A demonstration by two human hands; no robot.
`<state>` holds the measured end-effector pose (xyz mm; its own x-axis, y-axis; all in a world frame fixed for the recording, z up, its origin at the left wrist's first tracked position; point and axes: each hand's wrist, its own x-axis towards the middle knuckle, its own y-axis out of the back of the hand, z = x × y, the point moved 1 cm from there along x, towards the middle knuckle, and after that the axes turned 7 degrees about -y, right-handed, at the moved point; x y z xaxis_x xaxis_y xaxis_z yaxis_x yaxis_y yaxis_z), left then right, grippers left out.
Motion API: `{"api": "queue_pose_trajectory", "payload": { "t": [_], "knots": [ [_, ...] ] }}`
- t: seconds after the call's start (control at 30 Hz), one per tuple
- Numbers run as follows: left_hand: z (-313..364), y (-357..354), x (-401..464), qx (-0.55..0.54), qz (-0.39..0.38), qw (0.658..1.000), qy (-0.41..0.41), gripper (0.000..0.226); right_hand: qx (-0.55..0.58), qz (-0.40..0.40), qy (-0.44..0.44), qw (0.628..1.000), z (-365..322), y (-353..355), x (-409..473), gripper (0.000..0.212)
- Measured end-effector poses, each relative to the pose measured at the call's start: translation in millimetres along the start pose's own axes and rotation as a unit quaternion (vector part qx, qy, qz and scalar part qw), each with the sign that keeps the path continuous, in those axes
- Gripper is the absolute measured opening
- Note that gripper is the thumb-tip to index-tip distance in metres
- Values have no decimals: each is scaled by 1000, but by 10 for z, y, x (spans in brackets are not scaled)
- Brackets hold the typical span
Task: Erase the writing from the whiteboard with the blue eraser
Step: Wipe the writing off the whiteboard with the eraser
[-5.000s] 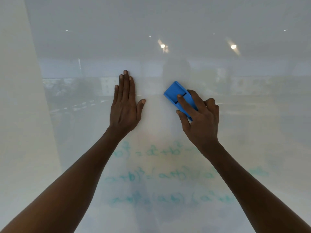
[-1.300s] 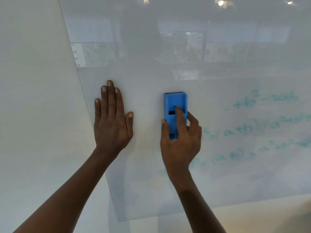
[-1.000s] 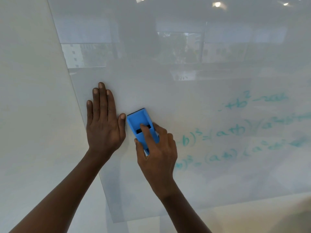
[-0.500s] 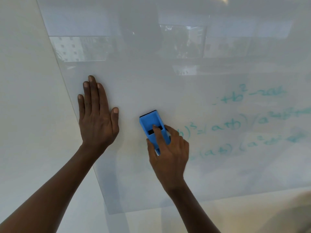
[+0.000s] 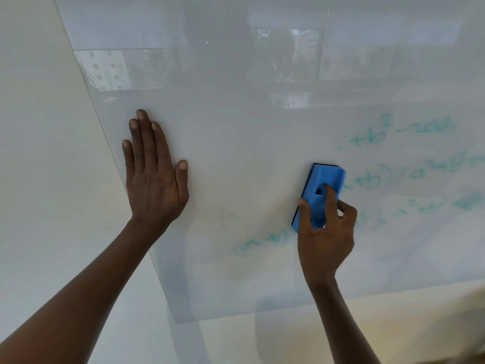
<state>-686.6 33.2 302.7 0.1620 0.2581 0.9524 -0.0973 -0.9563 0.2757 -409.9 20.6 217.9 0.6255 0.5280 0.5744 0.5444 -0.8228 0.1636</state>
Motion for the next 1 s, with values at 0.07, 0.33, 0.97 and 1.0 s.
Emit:
{"api": "queue_pose_trajectory", "payload": {
  "t": [0.07, 0.33, 0.97, 1.0],
  "knots": [
    [16, -7, -57, -4, -5, 1000, -4, 68, 38, 6, -45, 998, 63, -1, -25, 49],
    [31, -94, -348, 0, -10, 1000, -9, 69, 71, 19, -54, 996, -41, -192, -331, 48],
    [38, -104, -346, -4, 2, 1000, -9, 68, 58, -86, 129, 986, -505, -627, -1225, 52],
    [40, -99, -344, -3, 3, 1000, -8, 67, 54, -88, 133, 986, -498, -635, -1258, 51]
  ]
}}
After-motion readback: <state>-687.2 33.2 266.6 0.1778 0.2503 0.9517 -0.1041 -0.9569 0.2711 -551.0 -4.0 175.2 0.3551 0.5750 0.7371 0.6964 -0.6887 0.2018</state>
